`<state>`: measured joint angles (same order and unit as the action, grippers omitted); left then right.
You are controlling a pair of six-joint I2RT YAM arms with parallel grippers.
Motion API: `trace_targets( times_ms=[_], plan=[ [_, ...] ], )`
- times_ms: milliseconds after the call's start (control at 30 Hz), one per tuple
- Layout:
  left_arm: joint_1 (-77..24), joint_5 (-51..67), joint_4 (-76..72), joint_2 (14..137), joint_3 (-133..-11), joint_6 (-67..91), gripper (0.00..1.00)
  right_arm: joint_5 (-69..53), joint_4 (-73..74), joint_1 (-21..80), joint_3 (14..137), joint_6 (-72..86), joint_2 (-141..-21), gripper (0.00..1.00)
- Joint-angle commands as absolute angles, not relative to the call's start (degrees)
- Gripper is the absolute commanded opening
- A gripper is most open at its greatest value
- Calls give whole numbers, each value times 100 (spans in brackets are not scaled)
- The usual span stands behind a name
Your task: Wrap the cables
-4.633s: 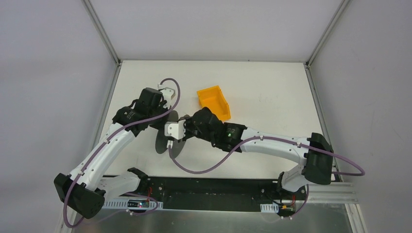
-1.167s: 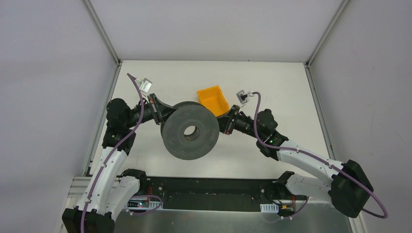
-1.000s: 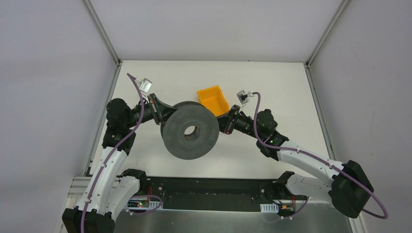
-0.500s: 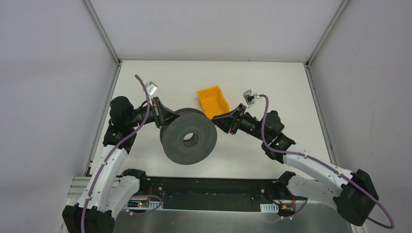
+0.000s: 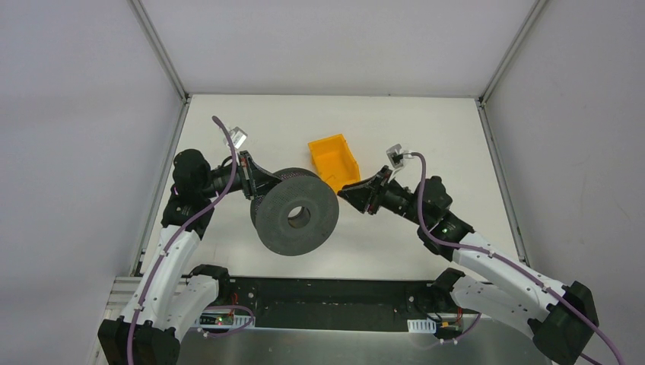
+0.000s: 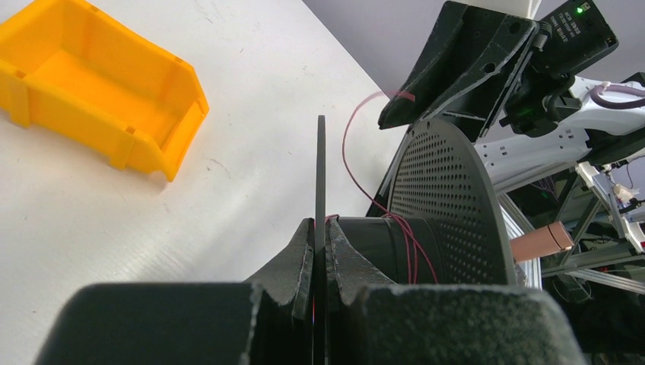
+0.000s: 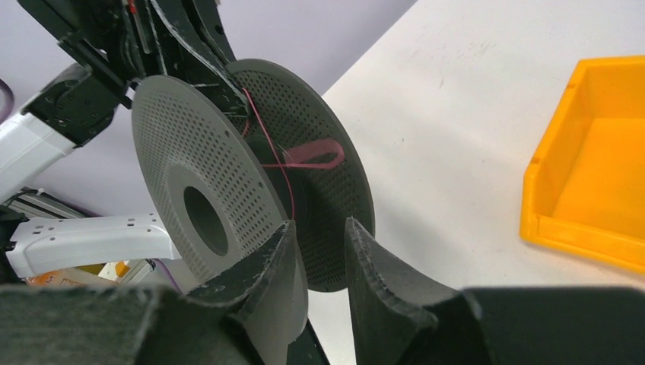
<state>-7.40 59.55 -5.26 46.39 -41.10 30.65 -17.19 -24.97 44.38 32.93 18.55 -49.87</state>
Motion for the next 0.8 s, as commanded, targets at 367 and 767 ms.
trace_targets(
  times_ms=[367,767],
  plan=[
    [-686,6581,-950,4681,-4403,3138,0,-1659,-2027,4375,3825,795,-4710,33],
    [-686,7278,-1296,4857,-4436,3397,0,-4518,-3400,3693,3871,-1674,-5344,36]
  ],
)
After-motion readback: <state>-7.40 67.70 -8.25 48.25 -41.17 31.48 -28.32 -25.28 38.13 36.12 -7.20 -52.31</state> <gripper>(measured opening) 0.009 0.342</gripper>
